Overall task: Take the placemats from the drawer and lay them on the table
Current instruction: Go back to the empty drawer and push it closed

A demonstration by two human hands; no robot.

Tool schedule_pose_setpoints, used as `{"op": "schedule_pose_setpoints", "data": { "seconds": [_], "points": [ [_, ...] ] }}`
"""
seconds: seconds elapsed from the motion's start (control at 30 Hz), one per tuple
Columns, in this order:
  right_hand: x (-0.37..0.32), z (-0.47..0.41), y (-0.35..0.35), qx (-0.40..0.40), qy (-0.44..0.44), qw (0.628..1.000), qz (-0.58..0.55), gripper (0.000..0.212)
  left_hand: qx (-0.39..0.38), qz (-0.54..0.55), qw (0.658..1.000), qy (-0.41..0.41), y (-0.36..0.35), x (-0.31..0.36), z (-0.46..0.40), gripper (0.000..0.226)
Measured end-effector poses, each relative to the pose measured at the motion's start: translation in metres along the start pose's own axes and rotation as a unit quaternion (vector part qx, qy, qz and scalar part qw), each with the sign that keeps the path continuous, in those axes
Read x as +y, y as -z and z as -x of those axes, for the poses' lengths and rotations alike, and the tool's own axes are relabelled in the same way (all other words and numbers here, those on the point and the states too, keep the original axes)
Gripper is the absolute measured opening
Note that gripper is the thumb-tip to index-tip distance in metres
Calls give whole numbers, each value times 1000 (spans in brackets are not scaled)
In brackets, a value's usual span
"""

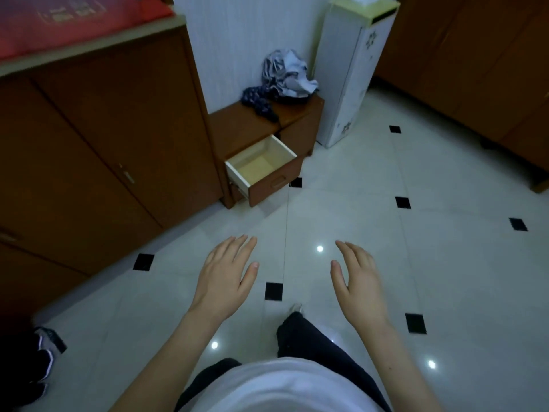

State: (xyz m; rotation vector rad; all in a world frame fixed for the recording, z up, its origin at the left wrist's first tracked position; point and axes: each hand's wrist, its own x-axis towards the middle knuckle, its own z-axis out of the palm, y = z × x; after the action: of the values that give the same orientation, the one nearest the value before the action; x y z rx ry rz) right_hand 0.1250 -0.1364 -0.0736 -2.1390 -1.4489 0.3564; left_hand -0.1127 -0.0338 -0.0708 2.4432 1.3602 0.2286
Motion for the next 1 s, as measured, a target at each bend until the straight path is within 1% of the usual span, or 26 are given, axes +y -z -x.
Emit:
{"op": "schedule_pose_setpoints", "data": {
  "seconds": [0.1, 0.2, 0.37, 0.53, 0.8, 1.0],
  "points": [
    [20, -69, 20, -9, 30, 1000, 5, 54, 14, -3, 1000, 21, 3, 25, -57, 57],
    [33, -130, 34, -19, 52, 998, 0, 54, 29, 4, 999, 46, 9, 43, -102, 55],
    [42, -209, 33, -42, 85, 995, -21, 55, 45, 13, 996, 78, 9, 51, -162, 55],
    [47, -284, 12, -67, 110, 991, -31, 54, 51, 21, 994, 97, -3, 39, -224, 63],
    [49, -433, -33, -106, 167, 980, -4, 52, 82, 70, 985, 132, -27, -5, -354, 59],
    [37, -546, -62, -120, 208, 971, 1, 49, 94, 65, 983, 142, -28, -35, -453, 49]
  ]
}}
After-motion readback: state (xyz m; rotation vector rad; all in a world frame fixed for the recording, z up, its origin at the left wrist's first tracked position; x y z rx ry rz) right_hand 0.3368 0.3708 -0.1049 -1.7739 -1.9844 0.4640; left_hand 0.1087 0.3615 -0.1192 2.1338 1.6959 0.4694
